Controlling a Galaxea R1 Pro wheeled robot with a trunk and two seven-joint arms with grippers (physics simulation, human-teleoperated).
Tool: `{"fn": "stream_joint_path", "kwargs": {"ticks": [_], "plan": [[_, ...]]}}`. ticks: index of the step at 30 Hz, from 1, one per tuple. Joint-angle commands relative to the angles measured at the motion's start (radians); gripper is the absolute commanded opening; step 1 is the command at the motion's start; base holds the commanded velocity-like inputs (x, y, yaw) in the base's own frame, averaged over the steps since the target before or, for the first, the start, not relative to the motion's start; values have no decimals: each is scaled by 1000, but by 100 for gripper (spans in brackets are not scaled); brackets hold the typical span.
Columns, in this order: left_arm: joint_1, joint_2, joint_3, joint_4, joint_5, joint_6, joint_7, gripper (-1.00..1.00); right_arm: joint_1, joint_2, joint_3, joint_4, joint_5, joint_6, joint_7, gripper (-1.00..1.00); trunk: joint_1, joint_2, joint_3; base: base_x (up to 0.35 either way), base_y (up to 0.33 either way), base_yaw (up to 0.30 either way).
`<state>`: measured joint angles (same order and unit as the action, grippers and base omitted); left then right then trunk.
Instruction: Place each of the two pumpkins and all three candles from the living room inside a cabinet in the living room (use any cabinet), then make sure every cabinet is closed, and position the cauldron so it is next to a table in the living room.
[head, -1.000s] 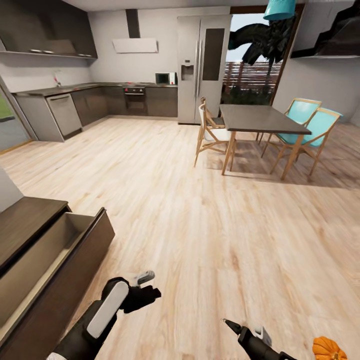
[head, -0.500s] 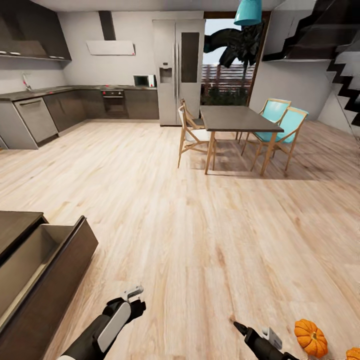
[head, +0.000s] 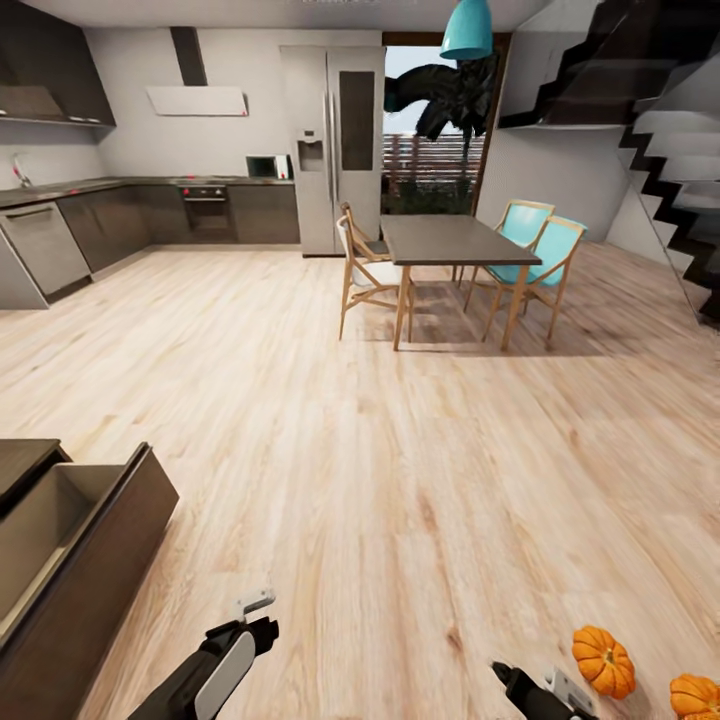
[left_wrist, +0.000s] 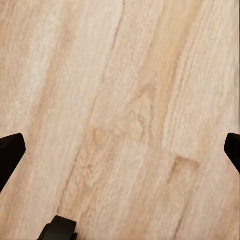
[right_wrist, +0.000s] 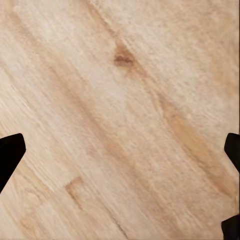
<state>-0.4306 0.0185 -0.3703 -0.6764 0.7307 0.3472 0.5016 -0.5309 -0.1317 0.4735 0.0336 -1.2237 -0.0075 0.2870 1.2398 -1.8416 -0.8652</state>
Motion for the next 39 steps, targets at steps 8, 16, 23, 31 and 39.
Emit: {"fn": "stream_joint_path", "kwargs": {"ticks": [8,16,23,31,39], "plan": [[1,9,-6,-4,9,0,9,100,-1,1,8,0,-10,-3,-17,100,0,0,8,0,0,-230],[1,12,-4,-2,8,-1,9,100,-1,0,-2,0,-17,-28,-20,100,0,0,14,0,0,-250],[2,11,-4,-2,9,-1,8,100,-1,-2,-4,0,-20,-51,-19,100,0,0,15,0,0,-274],[3,11,-4,-2,9,-20,8,100,-1,-1,-4,0,-20,-54,-17,100,0,0,17,0,0,-279],[3,7,-4,-2,9,-24,8,100,-1,-1,-3,0,-19,-124,-18,100,0,0,21,0,0,-279]]}}
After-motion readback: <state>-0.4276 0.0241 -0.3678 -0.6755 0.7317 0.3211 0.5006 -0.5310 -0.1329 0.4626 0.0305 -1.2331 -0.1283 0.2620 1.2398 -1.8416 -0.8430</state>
